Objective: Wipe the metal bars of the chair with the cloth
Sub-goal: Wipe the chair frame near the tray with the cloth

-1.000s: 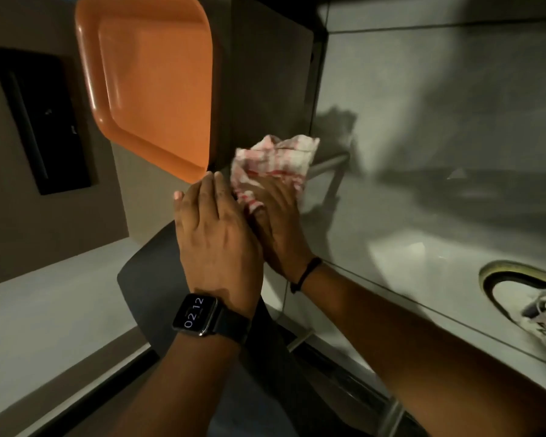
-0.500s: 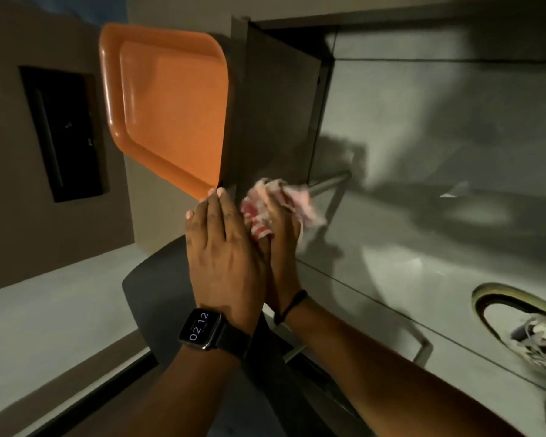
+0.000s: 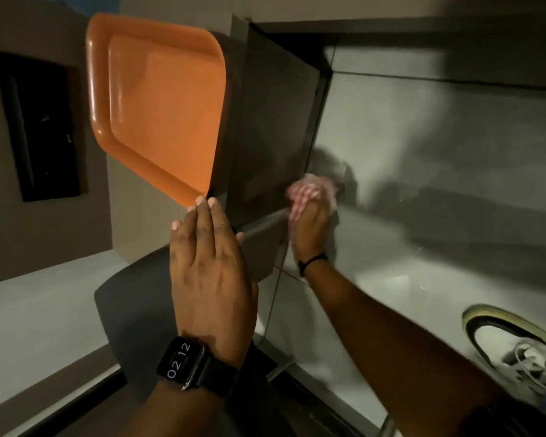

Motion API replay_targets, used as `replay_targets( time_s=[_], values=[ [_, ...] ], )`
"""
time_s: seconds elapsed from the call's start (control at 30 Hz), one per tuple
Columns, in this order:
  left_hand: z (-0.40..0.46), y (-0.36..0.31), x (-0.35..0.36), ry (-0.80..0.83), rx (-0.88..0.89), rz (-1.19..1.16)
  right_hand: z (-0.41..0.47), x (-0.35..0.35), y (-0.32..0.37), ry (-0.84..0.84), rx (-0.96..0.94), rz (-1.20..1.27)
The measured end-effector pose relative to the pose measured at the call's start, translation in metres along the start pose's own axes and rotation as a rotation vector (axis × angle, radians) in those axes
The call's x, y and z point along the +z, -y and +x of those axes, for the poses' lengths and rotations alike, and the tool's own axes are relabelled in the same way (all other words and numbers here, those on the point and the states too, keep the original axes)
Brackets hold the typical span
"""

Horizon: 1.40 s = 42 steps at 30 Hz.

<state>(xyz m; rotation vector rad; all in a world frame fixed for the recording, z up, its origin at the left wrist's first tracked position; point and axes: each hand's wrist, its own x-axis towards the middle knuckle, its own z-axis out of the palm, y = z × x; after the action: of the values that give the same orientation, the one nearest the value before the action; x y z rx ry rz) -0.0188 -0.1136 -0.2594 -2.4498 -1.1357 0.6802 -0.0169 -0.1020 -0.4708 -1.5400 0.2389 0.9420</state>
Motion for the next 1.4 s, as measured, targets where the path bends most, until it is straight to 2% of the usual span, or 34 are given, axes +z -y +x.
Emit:
replay_targets(
  time_s=[0.03, 0.07, 0.17, 0.23, 0.3, 0.37, 0.43, 0.5, 0.53, 0.6, 0.7, 0.83, 0.97, 1.07, 1.2, 1.27, 1.33, 1.4],
  values=[
    [0.000, -0.001, -0.001, 0.004, -0.002, 0.000, -0.026, 0.005, 0.012, 0.060, -0.044, 0.111],
    [0.000, -0.001, -0.001, 0.003, -0.002, -0.004, -0.050, 0.012, 0.020, 0.120, -0.172, 0.190],
    [0.002, 0.000, -0.002, -0.005, 0.006, -0.026, -0.074, 0.022, 0.031, 0.127, -0.493, 0.079],
    [0.002, 0.002, -0.001, -0.008, 0.020, -0.033, -0.054, 0.018, 0.023, 0.116, -0.618, 0.009],
    [0.003, 0.004, 0.002, -0.023, 0.014, -0.040, -0.025, 0.013, 0.005, 0.117, -0.538, 0.000],
    [0.002, 0.005, 0.002, -0.022, 0.017, -0.041, 0.020, -0.006, -0.008, 0.243, -0.257, 0.013],
    [0.001, 0.004, 0.001, -0.015, 0.027, -0.025, 0.072, -0.031, -0.009, 0.414, 0.037, -0.164],
    [0.001, 0.004, 0.000, -0.010, 0.031, -0.011, 0.103, -0.047, -0.009, 0.512, 0.127, -0.411],
    [0.001, 0.003, -0.001, -0.008, 0.032, -0.014, 0.107, -0.051, -0.004, 0.561, 0.146, -0.418],
    [0.002, 0.001, -0.005, 0.013, 0.026, -0.019, 0.093, -0.051, 0.010, 0.578, 0.073, -0.358],
    [0.003, -0.002, -0.010, 0.061, 0.017, 0.001, 0.035, -0.038, 0.027, 0.473, -0.250, -0.236],
    [0.004, -0.004, -0.011, 0.045, 0.019, 0.003, -0.059, -0.010, 0.037, 0.451, -0.430, -0.068],
    [0.004, -0.001, -0.006, 0.034, 0.021, -0.009, -0.057, -0.008, 0.028, 0.436, -0.655, -0.204],
    [0.003, 0.002, -0.003, 0.016, 0.024, -0.031, -0.027, -0.014, 0.011, 0.404, -0.639, -0.225],
    [0.002, 0.003, 0.002, -0.038, 0.020, -0.036, 0.028, -0.030, -0.019, 0.369, -0.338, -0.241],
    [0.002, 0.002, 0.002, -0.043, 0.019, -0.043, 0.043, -0.035, -0.019, 0.379, -0.253, -0.312],
    [0.002, 0.002, 0.000, -0.033, 0.020, -0.044, 0.030, -0.029, -0.007, 0.408, -0.280, -0.330],
    [0.001, 0.001, -0.004, -0.016, 0.020, -0.040, 0.001, -0.022, 0.013, 0.430, -0.342, -0.247]
  ],
)
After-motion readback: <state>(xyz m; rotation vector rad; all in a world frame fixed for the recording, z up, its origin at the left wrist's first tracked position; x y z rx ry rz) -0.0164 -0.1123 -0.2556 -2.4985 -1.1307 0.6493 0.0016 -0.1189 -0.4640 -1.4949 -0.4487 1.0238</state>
